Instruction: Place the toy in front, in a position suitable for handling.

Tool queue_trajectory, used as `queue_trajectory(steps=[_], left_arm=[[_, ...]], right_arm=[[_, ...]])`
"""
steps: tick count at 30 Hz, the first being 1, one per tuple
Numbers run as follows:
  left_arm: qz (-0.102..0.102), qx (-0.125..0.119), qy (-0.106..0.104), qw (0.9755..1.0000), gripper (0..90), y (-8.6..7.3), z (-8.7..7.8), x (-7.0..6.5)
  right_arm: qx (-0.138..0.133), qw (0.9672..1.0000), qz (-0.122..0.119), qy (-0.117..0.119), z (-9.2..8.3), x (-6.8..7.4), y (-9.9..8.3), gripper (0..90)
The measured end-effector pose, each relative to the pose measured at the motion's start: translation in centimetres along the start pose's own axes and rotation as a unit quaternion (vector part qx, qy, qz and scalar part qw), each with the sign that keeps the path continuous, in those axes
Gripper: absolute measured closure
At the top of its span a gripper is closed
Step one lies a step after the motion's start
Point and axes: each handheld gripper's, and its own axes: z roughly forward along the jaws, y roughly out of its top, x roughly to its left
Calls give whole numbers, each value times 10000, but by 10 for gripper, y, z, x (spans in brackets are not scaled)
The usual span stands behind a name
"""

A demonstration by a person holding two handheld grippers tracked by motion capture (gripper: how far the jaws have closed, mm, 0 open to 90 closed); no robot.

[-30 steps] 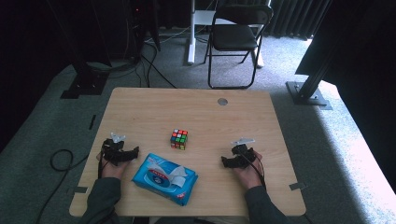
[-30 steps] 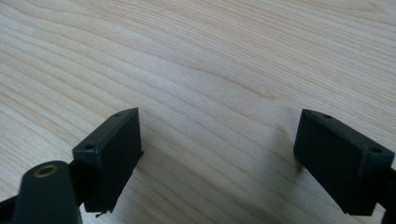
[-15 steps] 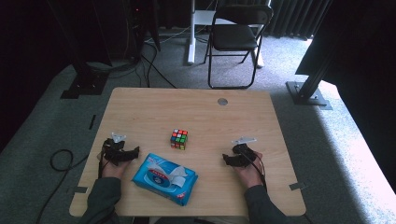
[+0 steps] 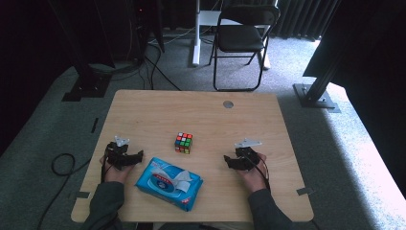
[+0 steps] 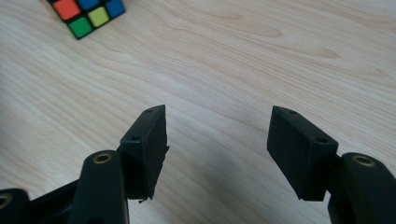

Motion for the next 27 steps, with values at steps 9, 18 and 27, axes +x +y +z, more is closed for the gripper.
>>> queue_trajectory(steps=[9, 18, 27], left_arm=[[-2, 1, 4, 10000, 146, 0, 0, 0], [0, 2, 3, 10000, 146, 0, 0, 0], [-1, 0, 3, 10000, 146, 1, 1, 0]], right_arm=[[-179, 9994, -288, -5, -1, 17, 20, 281], [-227, 9983, -528, 94, 2, 29, 35, 280], [-360, 9964, -753, 167, 2, 35, 46, 253]])
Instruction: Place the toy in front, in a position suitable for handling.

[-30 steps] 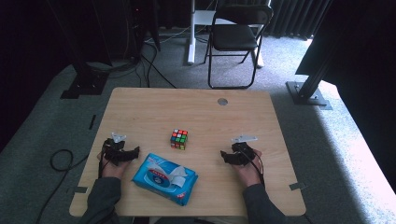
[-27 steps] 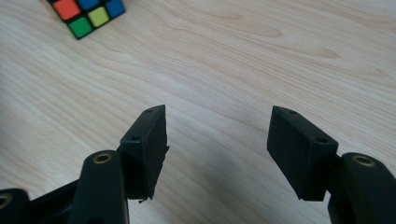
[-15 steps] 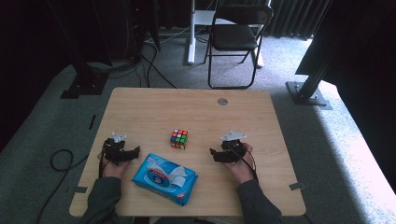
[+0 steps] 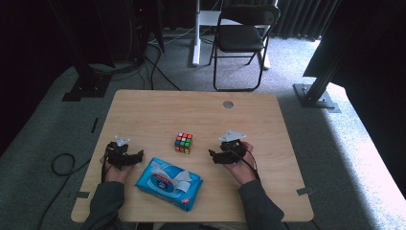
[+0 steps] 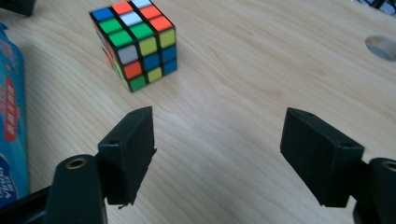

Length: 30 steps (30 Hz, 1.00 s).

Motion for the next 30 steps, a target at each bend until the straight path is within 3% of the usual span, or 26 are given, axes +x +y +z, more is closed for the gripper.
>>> queue_trajectory(steps=[4, 15, 30], left_arm=[[1, 5, 2, 10000, 146, 0, 0, 0], [6, 6, 2, 10000, 146, 0, 0, 0], [4, -3, 1, 10000, 147, 0, 0, 0]], right_arm=[[-84, 9998, -163, 57, 2, 3, 6, 243], [-244, 9990, -149, 351, 14, 7, 18, 251], [-169, 9974, -363, 599, 31, 12, 35, 254]])
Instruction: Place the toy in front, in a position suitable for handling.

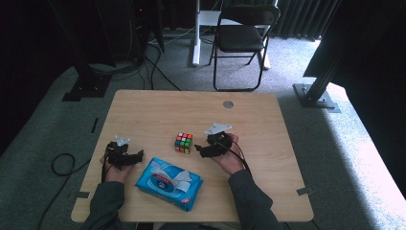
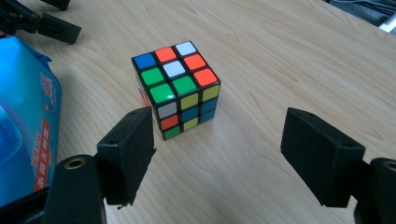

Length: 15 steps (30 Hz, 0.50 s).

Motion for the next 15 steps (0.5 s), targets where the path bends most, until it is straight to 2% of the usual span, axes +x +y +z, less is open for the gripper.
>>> queue_trajectory(steps=[6, 9, 15], left_arm=[[0, 0, -1, 10000, 147, 0, 0, 0], [-1, 0, 1, 10000, 147, 0, 0, 0], [-6, -11, -3, 10000, 147, 0, 0, 0]], right_arm=[[92, 9999, -1, 39, 8, 0, 4, 254], [106, 9999, -78, 62, 12, 1, 4, 254], [58, 9996, -79, 255, 21, 1, 6, 253]])
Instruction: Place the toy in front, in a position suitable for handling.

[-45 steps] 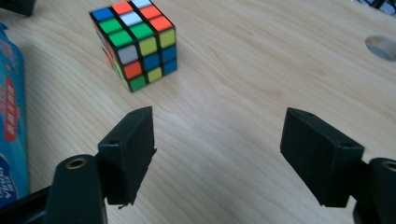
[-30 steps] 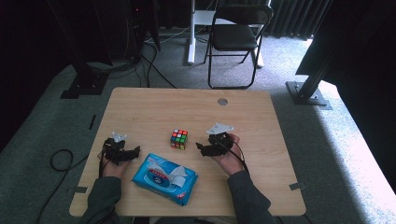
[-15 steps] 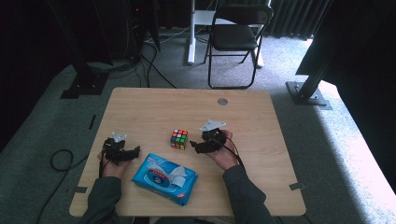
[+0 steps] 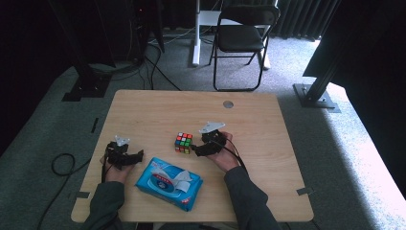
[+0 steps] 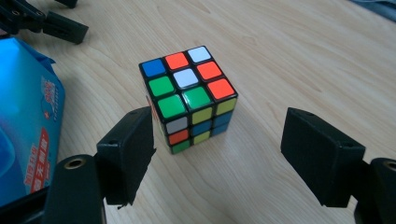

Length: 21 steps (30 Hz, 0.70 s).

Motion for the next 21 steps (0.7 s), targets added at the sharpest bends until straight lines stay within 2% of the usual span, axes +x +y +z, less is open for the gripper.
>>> queue_trajectory(steps=[4, 8, 14, 21], left_arm=[[-3, 0, 0, 10000, 147, 0, 0, 0], [-2, 1, -1, 10000, 147, 0, 0, 0], [-2, 1, -1, 10000, 148, 0, 0, 0], [2, 12, -16, 10000, 148, 0, -1, 1]], right_arm=[[-5, 9999, 23, 107, 7, -1, 2, 251], [-17, 9997, -65, 218, 14, 3, 5, 248], [45, 9995, -121, 271, 26, 6, 7, 231], [144, 9991, -300, 274, 38, 8, 15, 212]])
